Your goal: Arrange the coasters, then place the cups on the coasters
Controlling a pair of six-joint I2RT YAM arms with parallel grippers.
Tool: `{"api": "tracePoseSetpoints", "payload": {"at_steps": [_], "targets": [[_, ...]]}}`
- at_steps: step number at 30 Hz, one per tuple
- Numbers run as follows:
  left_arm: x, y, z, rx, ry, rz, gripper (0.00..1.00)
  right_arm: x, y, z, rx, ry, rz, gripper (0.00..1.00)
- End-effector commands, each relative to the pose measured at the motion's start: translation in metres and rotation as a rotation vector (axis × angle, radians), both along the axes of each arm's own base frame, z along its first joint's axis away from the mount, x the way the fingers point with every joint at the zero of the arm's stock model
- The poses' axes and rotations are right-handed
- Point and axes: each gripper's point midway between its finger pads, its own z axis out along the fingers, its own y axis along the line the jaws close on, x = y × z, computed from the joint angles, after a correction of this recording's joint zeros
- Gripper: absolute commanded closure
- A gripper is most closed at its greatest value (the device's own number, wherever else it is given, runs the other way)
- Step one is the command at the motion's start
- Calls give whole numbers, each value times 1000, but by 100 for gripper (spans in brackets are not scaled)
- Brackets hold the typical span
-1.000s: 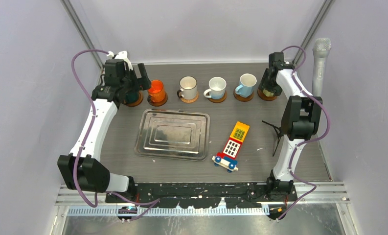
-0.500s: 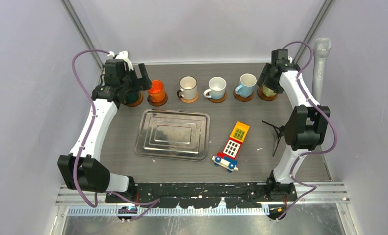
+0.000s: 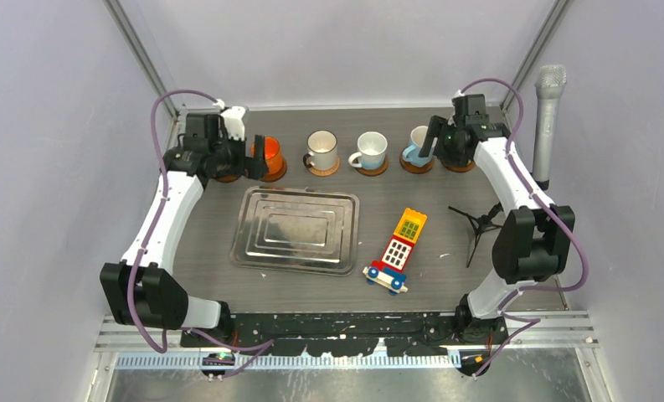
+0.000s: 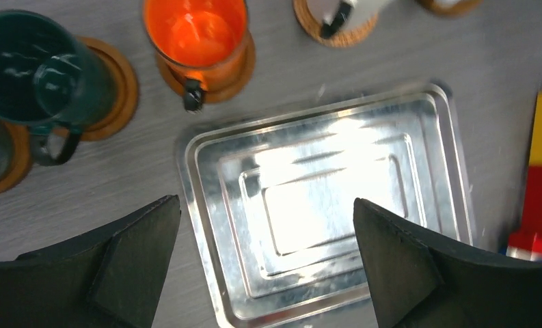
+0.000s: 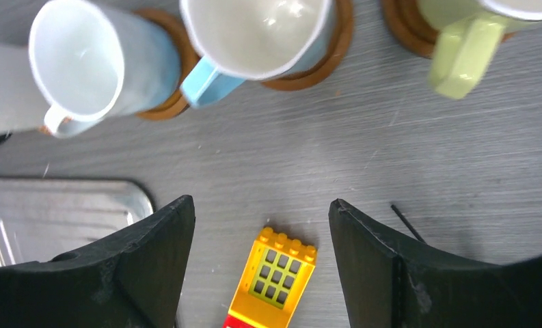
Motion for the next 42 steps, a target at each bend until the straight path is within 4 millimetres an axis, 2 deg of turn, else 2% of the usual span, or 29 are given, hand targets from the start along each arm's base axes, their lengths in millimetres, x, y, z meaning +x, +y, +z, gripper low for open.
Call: {"api": "tracePoseSetpoints", "payload": {"at_steps": [1,3,6,10,14,20,25,29,35,42], "targets": [[-41,-15,-14,65,19,-312,0,-6,29,31,31,-134,193,24],[-58,-19,-25,107,18,-451,0,-14,42,34,12,-162,289,24],[-88,-23,-47,129,58,-609,0,-29,72,36,-38,-203,455,24],[-126,-26,-73,183,81,-813,0,-41,102,27,-61,-205,571,24],[-149,-32,-106,326,78,-964,6,-39,110,21,-47,-196,574,24],[-181,-62,-148,395,80,-1116,17,-31,103,20,-77,-196,550,23],[-189,-84,-180,457,85,-1158,28,-29,94,22,-70,-185,514,24],[-184,-97,-197,517,53,-1163,38,-31,90,25,-72,-178,507,23],[-177,-113,-209,553,20,-1186,52,-31,82,30,-65,-181,477,24],[-171,-139,-209,525,33,-1178,72,-29,75,33,-62,-190,453,24]]}}
